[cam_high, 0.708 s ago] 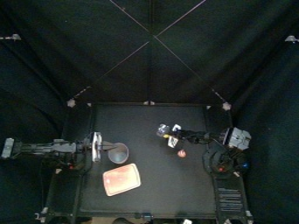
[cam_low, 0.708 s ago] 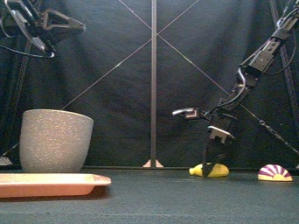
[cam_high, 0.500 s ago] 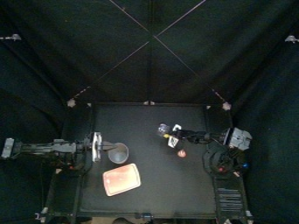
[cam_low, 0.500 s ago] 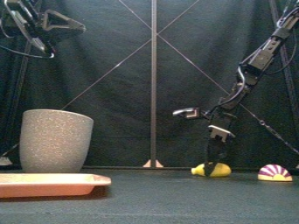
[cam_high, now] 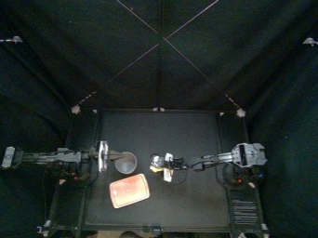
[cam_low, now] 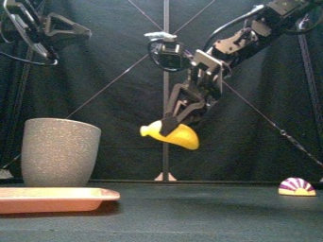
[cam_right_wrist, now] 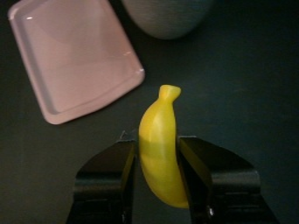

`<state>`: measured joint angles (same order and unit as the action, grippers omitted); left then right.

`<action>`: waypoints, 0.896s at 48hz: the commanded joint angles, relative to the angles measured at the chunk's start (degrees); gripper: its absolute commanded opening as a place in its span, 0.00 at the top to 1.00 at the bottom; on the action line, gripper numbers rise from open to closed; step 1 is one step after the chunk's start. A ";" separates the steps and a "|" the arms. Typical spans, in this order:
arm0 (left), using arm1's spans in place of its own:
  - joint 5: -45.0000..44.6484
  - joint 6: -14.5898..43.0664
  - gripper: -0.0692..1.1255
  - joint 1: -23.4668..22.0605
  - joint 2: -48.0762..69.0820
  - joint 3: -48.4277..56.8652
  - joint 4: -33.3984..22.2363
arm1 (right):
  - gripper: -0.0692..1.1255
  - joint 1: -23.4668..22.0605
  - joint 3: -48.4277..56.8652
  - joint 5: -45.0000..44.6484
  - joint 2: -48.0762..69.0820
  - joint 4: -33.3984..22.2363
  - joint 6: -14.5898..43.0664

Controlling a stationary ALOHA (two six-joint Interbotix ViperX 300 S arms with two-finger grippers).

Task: Pick the banana then place it on the pink plate
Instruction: Place banana on the pink plate

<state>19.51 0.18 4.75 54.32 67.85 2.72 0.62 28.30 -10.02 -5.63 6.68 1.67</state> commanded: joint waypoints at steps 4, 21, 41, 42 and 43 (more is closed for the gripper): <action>0.53 0.00 0.91 0.09 -0.26 -0.44 0.00 | 0.45 4.13 -8.53 0.62 -5.19 1.67 -0.18; 0.53 0.09 0.91 0.26 -0.18 0.44 0.00 | 0.45 6.33 -26.10 0.53 -18.11 1.05 -0.18; 0.53 0.09 0.91 0.62 -0.26 0.62 0.00 | 0.39 7.47 -33.57 0.35 -24.87 1.49 -0.35; 0.53 0.09 0.91 0.62 -0.26 0.62 0.00 | 0.38 7.56 -33.57 0.26 -24.87 1.23 -0.26; 0.53 0.09 0.91 0.70 -0.26 0.62 0.00 | 0.36 7.56 -33.66 0.26 -24.87 1.05 -0.18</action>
